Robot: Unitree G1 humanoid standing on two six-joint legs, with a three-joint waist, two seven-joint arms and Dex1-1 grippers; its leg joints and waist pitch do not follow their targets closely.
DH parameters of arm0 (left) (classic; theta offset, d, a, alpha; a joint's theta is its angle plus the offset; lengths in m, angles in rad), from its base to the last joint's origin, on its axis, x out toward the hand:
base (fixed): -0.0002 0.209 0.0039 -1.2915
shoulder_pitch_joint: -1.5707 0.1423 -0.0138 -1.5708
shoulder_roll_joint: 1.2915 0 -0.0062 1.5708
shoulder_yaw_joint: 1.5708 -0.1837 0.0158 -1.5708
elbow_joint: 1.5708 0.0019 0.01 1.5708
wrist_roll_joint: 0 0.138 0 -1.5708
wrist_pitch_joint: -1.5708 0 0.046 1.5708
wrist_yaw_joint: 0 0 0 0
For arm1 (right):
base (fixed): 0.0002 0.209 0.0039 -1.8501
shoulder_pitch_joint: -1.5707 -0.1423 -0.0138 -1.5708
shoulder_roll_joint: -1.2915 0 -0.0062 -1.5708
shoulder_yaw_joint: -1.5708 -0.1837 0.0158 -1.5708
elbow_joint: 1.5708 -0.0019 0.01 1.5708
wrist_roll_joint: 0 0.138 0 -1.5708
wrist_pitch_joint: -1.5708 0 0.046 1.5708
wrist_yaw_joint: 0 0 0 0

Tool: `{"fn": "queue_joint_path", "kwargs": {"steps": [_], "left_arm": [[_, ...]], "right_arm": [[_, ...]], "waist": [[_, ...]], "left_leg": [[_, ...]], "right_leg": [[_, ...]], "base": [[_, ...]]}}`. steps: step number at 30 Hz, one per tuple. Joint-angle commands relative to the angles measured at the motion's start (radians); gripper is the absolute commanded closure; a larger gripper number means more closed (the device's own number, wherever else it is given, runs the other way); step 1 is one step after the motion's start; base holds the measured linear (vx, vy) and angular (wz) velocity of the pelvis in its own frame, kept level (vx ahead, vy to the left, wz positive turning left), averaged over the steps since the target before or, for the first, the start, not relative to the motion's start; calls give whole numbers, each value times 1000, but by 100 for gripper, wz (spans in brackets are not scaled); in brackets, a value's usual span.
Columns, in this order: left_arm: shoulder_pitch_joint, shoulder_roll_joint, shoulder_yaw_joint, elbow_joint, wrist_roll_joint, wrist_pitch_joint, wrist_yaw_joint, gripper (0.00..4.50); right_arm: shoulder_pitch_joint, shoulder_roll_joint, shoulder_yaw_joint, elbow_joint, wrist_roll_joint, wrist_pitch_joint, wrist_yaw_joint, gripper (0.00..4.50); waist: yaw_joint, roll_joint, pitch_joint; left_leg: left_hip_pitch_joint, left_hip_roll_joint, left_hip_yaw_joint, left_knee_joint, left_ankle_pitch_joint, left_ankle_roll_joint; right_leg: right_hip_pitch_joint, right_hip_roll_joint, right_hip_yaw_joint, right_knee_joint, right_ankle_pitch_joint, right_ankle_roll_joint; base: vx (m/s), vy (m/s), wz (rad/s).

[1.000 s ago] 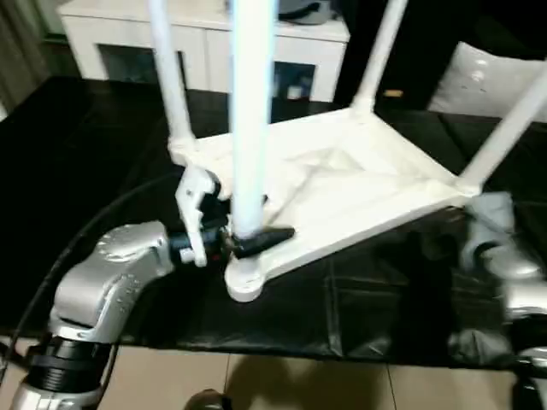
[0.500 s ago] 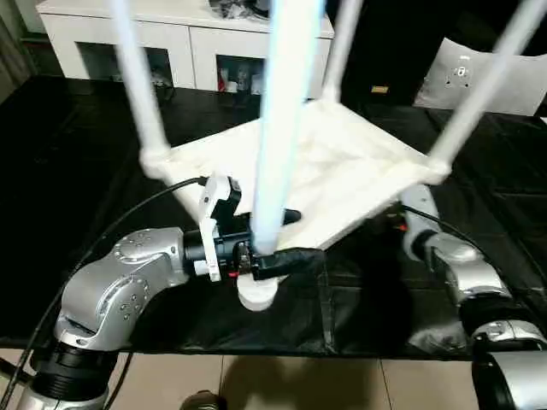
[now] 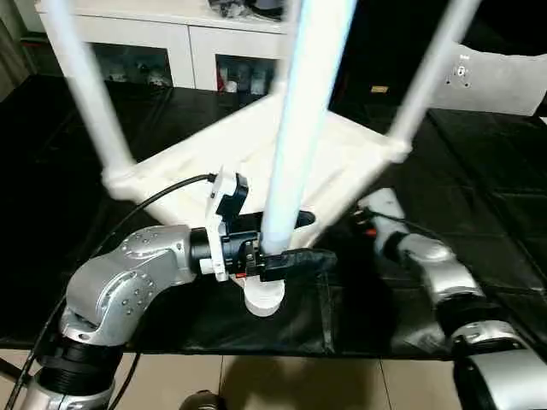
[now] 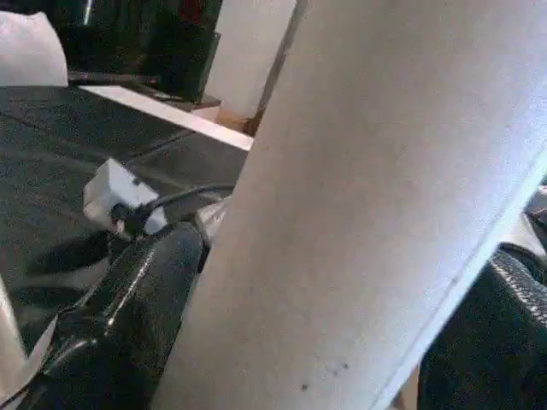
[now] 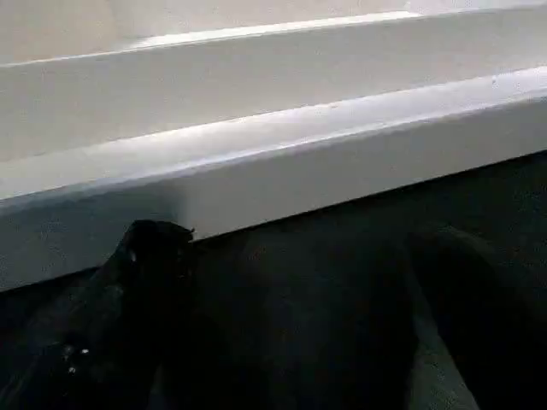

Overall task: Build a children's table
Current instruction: Rotate table base

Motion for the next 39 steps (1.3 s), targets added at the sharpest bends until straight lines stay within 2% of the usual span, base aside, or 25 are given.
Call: {"fn": "queue_joint_path", "kwargs": {"steps": [1, 6, 10, 13, 14, 15, 16, 17, 22, 23, 24, 25, 26, 27, 28, 29, 30, 31, 32, 33, 34, 35, 36, 37, 39], "left_arm": [[-21, -22, -41, -41, -31, 16, -13, 7], [-30, -24, -44, -30, -25, 11, -5, 7], [-51, -54, -54, 35, 72, -58, 64, 7], [-61, -68, -54, 54, 97, -77, 82, 7], [-65, -73, -54, 60, 103, -81, 87, 7], [-72, -79, -62, 71, 126, -97, 101, 7], [-79, -86, -70, 83, 147, -112, 115, 7], [-94, -102, -92, 119, 205, -162, 150, 7], [-153, -185, -129, 234, 317, -261, 258, 7], [-159, -195, -134, 245, 324, -266, 265, 7], [-172, -212, -148, 273, 342, -283, 278, 7], [-186, -224, -166, 302, 364, -303, 285, 7], [-203, -238, -186, 339, 392, -333, 292, 7], [-223, -261, -200, 387, 423, -373, 307, 7], [-249, -292, -209, 445, 451, -420, 324, 7], [-260, -304, -212, 468, 460, -438, 331, 7], [-260, -304, -212, 468, 460, -438, 331, 7], [-288, -342, -206, 531, 475, -481, 344, 7], [-310, -369, -201, 578, 484, -507, 360, 7], [-334, -395, -195, 624, 489, -534, 375, 7], [-334, -395, -195, 624, 489, -534, 375, 7], [-362, -416, -194, 678, 504, -581, 391, 7], [-372, -420, -195, 702, 517, -609, 393, 7], [-372, -416, -194, 705, 517, -613, 381, 7], [-354, -379, -194, 677, 513, -611, 333, 7]], "right_arm": [[-56, 39, 28, -34, 1, -44, 37, 0], [-68, 55, 31, -19, -11, -57, 34, 0], [-63, 48, 28, -8, -22, -66, -9, 0], [-61, 40, 15, -1, -21, -70, -23, 0], [-60, 36, 10, 2, -22, -71, -28, 0], [-57, 25, 0, 5, -23, -70, -46, 0], [-53, 14, -9, 7, -25, -66, -65, 0], [-44, -11, -29, 11, -23, -62, -105, 0], [8, -77, -85, -23, -4, -44, -168, 0], [17, -84, -91, -32, -2, -39, -173, 0], [39, -97, -105, -58, 4, -29, -179, 0], [61, -108, -119, -85, 10, -18, -183, 0], [88, -120, -133, -119, 18, -4, -189, 0], [116, -134, -144, -157, 24, 9, -193, 0], [151, -150, -157, -202, 30, 23, -197, 0], [167, -156, -163, -222, 33, 30, -198, 0], [167, -156, -163, -222, 33, 30, -198, 0], [202, -168, -179, -274, 41, 51, -202, 0], [230, -176, -191, -317, 47, 68, -203, 0], [258, -184, -202, -357, 53, 81, -200, 0], [258, -184, -202, -357, 53, 81, -200, 0], [295, -194, -210, -414, 61, 102, -194, 0], [312, -197, -210, -447, 67, 118, -193, 0], [323, -199, -209, -469, 71, 129, -191, 0], [341, -206, -203, -509, 84, 147, -167, 0]], "waist": [[5, 1, -62], [6, 6, -62], [9, 5, -61], [12, 3, -62], [12, 3, -62], [14, 10, -63], [14, 7, -63], [18, 9, -64], [39, 3, -65], [38, 6, -66], [39, 3, -68], [39, 12, -68], [38, 7, -65], [40, 13, -66], [42, 17, -66], [42, 17, -66], [38, 11, -63], [35, 7, -62], [34, 19, -63], [31, 15, -63], [31, 22, -63], [28, 24, -65], [27, 21, -63], [27, 18, -66], [25, 11, -65]], "left_leg": [[49, 48, -19, -74, -228, -15], [51, 48, -20, -77, -250, -29], [52, 49, -20, -78, -246, -33], [52, 49, -20, -78, -258, -34], [52, 49, -20, -78, -258, -35], [52, 49, -23, -79, -257, -39], [53, 50, -22, -79, -255, -41], [55, 49, -21, -76, -249, -42], [58, 49, -19, -73, -245, -42], [52, 47, -21, -74, -242, -42], [50, 46, -22, -74, -234, -40], [52, 46, -23, -72, -236, -35], [53, 45, -21, -72, -247, -26], [55, 46, -23, -71, -253, -26], [51, 45, -25, -73, -255, -22], [51, 46, -26, -73, -264, -24], [48, 44, -25, -76, -272, -20], [45, 42, -26, -76, -273, -10], [49, 45, -26, -74, -281, -11], [48, 45, -26, -74, -282, -8], [49, 45, -26, -74, -288, -3], [43, 44, -29, -74, -273, 6], [42, 43, -26, -72, -271, 16], [42, 45, -29, -70, -256, 30], [35, 43, -28, -69, -222, 58]], "right_leg": [[13, -47, 13, -65, -15, -243], [11, -47, 14, -65, -39, -239], [11, -47, 15, -67, -19, -229], [12, -49, 15, -69, -35, -221], [12, -50, 15, -69, -37, -220], [12, -50, 14, -68, -35, -218], [11, -47, 14, -68, -24, -215], [11, -47, 14, -68, -12, -210], [13, -48, 14, -72, 8, -190], [17, -49, 13, -71, 22, -188], [21, -50, 11, -69, 29, -189], [17, -51, 12, -70, 31, -189], [18, -48, 14, -80, 18, -178], [18, -51, 14, -77, 19, -182], [21, -51, 14, -80, 8, -178], [21, -53, 13, -81, -7, -178], [22, -51, 13, -87, -21, -177], [23, -53, 13, -90, -41, -180], [20, -55, 15, -93, -57, -180], [21, -55, 15, -93, -57, -183], [20, -55, 15, -95, -58, -188], [25, -57, 13, -90, -46, -200], [23, -55, 14, -97, -48, -194], [26, -57, 13, -92, -33, -198], [28, -59, 11, -89, -15, -207]], "base": [[0, 0, 0], [0, 0, 0], [0, 0, 0], [0, 0, 0], [0, 0, 0], [0, 0, 0], [0, 0, 0], [0, 0, 0], [0, 0, 0], [0, 0, 0], [0, 0, 0], [0, 0, 0], [0, 0, 0], [0, 0, 0], [0, 0, 0], [0, 0, 0], [0, 0, 0], [0, 0, 0], [0, 0, 0], [0, 0, 0], [0, 0, 0], [0, 0, 0], [0, 0, 0], [0, 0, 0], [0, 0, 0]]}}
